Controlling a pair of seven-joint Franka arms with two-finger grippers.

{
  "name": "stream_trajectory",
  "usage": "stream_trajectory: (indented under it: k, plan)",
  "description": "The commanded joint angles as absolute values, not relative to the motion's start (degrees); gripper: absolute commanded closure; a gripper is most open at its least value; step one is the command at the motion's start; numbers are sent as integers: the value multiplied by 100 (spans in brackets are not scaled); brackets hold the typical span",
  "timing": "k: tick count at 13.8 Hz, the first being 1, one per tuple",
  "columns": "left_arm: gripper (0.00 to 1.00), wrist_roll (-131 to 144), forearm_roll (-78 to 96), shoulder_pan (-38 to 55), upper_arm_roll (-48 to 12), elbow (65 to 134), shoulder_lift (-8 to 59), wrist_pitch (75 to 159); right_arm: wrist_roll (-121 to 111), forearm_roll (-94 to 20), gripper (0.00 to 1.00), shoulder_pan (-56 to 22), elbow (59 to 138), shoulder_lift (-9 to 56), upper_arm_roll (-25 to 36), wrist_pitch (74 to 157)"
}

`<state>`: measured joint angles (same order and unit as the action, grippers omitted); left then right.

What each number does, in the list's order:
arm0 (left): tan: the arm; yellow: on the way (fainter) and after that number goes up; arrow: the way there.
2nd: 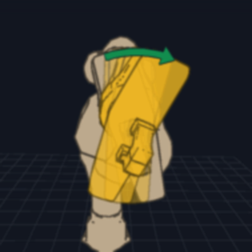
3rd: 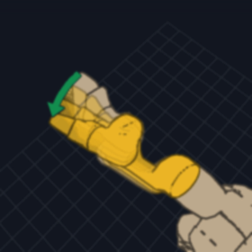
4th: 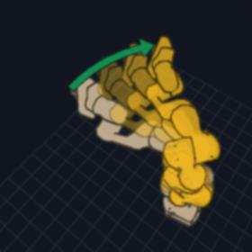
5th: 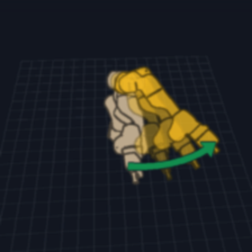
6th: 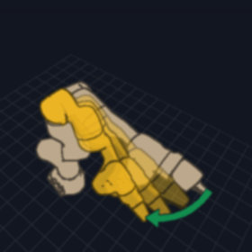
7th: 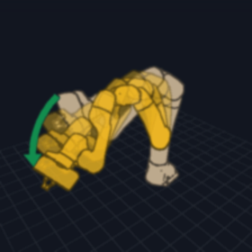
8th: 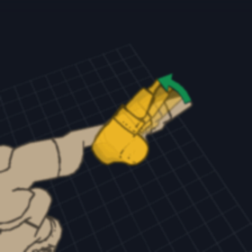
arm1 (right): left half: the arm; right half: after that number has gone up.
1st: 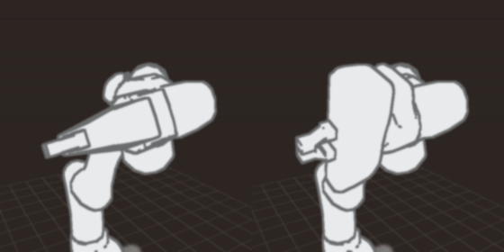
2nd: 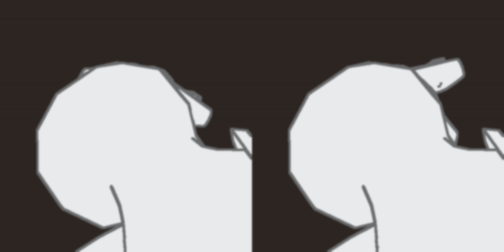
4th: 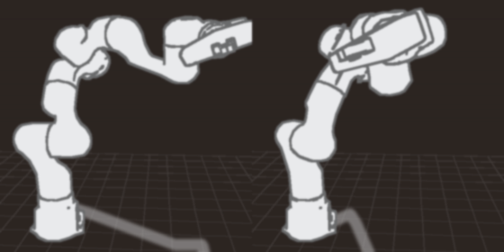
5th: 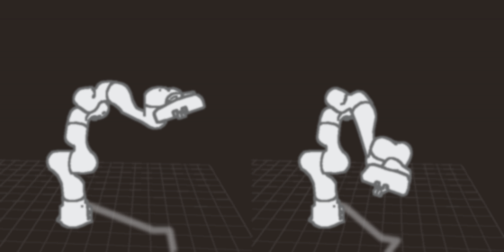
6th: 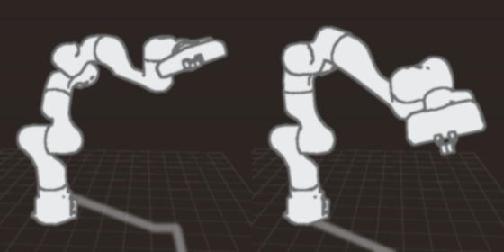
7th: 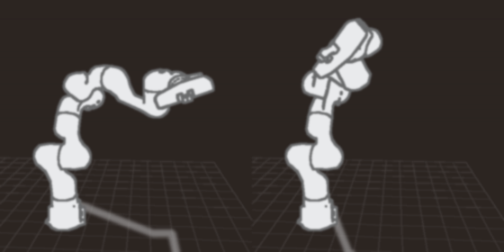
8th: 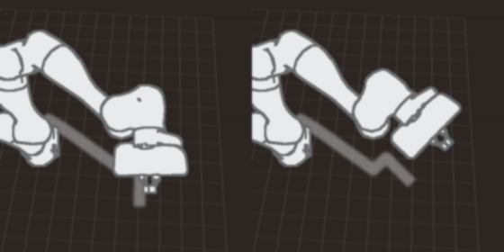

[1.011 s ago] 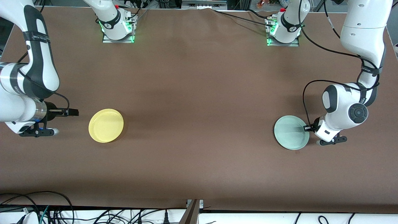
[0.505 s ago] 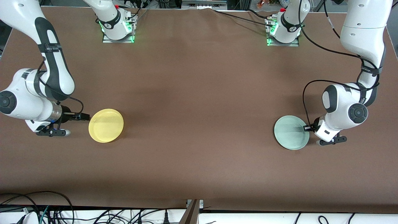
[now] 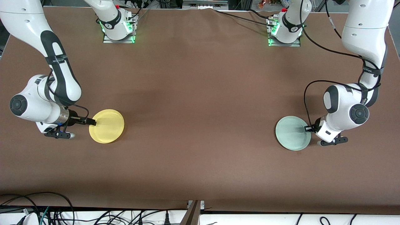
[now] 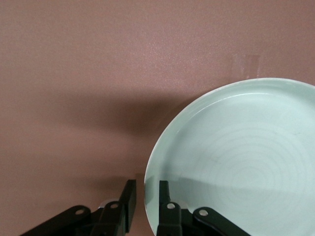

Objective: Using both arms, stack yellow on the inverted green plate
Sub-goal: 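Grip the green plate with the left gripper while the right gripper reaches the yellow plate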

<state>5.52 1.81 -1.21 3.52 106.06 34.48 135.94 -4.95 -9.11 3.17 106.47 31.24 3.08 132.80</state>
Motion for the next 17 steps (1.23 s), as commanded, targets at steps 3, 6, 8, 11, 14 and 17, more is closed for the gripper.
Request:
stream_trajectory:
  k: [3,6,8,11,14,17]
  plan:
    - [76,536,-9,-123,343,10556,3472,13509,-519,-1063,0,396,10924,3217,229,13842]
    - [95,536,-9,-106,343,10556,3472,13509,-527,-1072,0,396,10977,3304,220,14036]
    - [100,545,-9,-88,343,10556,3472,13509,-527,-1090,0,396,10995,3340,220,14054]
    - [100,536,-17,-70,352,10556,3472,13509,-764,-1423,0,396,11004,3375,220,14080]
    - [100,308,-18,-62,352,10486,3480,13509,-809,-1529,0,396,10995,3357,220,14036]
    - [100,308,-18,-62,360,10477,3480,13509,-878,-1529,40,396,10995,3340,220,14010]
